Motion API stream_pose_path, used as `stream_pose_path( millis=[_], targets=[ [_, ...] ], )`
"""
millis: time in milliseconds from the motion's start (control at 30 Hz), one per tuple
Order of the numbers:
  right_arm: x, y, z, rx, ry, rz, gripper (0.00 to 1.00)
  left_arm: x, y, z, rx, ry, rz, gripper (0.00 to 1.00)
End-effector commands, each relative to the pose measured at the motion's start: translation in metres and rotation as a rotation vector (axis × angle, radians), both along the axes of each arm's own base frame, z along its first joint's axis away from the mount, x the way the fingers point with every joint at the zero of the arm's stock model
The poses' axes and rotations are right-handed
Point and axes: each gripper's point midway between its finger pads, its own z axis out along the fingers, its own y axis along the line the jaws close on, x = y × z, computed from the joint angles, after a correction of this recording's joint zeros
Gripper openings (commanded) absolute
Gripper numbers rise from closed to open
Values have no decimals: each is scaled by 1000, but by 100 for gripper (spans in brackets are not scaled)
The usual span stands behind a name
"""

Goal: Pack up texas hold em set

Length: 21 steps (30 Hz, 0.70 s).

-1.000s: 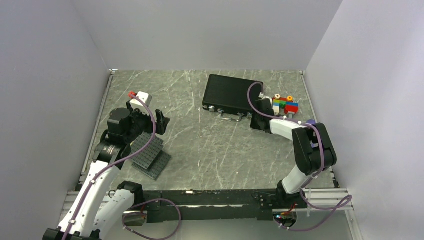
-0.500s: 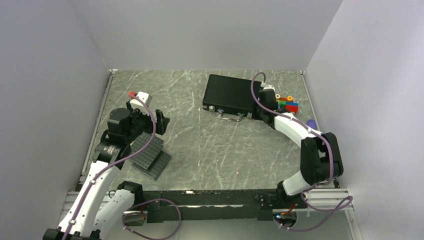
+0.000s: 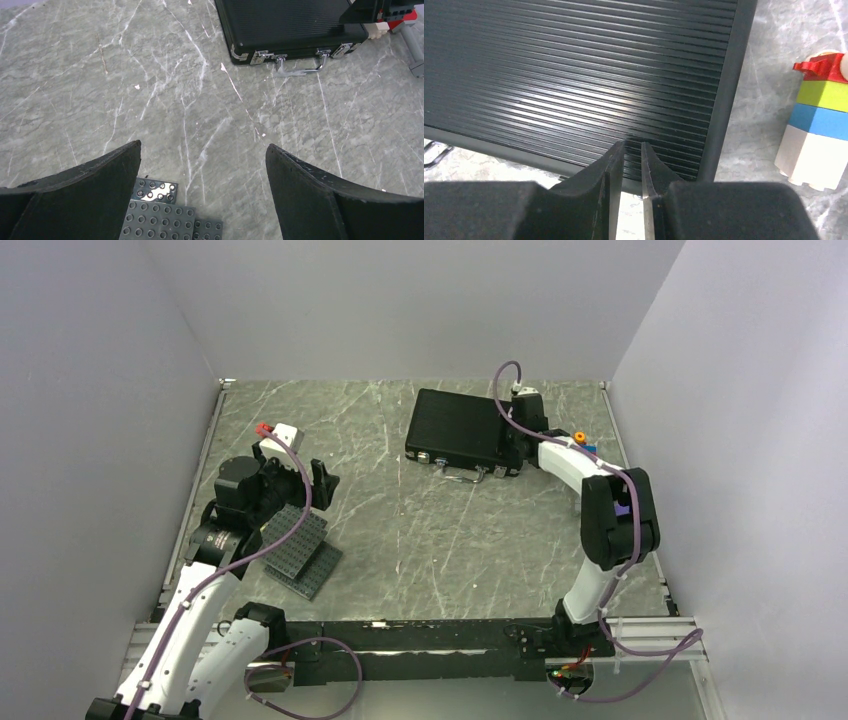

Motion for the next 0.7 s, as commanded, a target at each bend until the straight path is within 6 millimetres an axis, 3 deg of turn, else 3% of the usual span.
stream_pose_path(
  millis=[0,133,367,500,667],
  targets=[
    [-20,5,-42,42,141,13,23,3,1,15,-8,-59,4,98],
    [-21,4,-32,40,114,12,23,3,1,14,-9,-58,3,98],
    [-2,17,46,33,-59,76,29,3,1,15,-9,-61,4,98],
    [1,44,79,58,-140,139,34,3,1,15,-10,-59,4,98],
    [0,93,97,143,-196,260,35,3,1,15,-11,-59,5,98]
  ],
)
